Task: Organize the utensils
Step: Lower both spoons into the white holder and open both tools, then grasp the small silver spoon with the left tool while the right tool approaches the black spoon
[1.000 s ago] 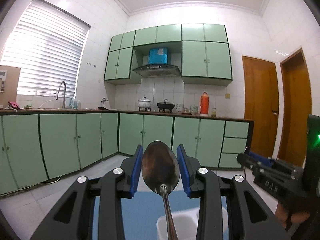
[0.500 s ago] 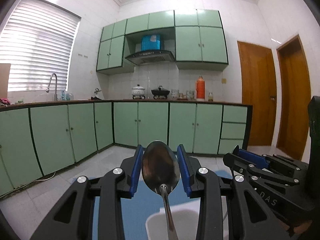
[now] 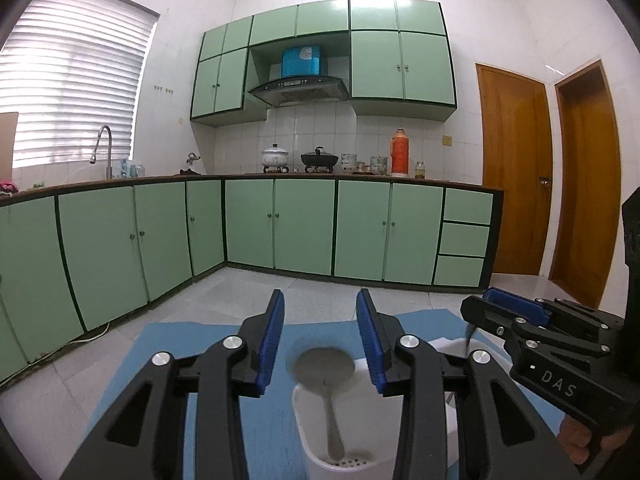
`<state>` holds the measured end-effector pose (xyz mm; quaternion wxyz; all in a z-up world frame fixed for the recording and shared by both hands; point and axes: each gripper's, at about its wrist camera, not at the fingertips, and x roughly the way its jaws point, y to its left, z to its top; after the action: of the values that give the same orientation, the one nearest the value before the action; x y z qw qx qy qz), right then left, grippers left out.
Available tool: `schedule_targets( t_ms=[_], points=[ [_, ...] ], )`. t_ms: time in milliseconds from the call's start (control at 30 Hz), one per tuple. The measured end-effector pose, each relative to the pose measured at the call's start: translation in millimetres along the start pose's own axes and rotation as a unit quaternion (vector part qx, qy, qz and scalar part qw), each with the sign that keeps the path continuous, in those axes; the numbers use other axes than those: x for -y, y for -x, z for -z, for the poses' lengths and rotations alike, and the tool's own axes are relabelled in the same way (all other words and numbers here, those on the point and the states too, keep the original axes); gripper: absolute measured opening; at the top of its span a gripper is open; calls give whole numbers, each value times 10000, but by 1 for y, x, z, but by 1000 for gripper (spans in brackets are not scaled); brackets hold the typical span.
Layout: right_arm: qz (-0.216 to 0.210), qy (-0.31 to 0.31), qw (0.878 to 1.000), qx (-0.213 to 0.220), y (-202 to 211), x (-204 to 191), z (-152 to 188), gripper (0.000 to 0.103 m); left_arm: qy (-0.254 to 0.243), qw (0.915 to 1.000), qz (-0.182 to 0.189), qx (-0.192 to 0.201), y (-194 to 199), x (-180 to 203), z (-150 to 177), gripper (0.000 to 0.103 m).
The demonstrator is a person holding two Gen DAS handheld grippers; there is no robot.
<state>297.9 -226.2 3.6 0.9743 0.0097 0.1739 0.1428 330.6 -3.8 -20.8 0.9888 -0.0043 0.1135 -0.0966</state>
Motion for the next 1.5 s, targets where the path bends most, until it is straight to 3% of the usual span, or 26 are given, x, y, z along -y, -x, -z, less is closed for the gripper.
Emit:
schedule_targets(
  t_ms=[300,433,600,733,1033,1367,1500],
  points=[
    [-30,-83,9999,70,10,1,2,44,100,9999,-16,22,7,-4,2,52],
    [55,-216,9997,127,19,9,0,53,198,9997,-82,81,15,-7,0,64],
    [454,-304,9982,258,44,19,-4,86,286,9993,-226,26,33,-17,-6,85],
    [660,-132,9977,101,70,20,5,94,230,9992,-332,-67,61,-21,-5,97],
    [736,-144,9953,-616,107,10,52,96,311,9941,-350,-974,109,-20,36,97],
    [750,-91,9917,-1045,126,-7,92,96,445,9690,-722,-2322,109,-21,101,95],
    [742,-91,9907,-1134,126,-7,98,96,369,9611,-750,-2631,99,-19,116,80]
  ],
)
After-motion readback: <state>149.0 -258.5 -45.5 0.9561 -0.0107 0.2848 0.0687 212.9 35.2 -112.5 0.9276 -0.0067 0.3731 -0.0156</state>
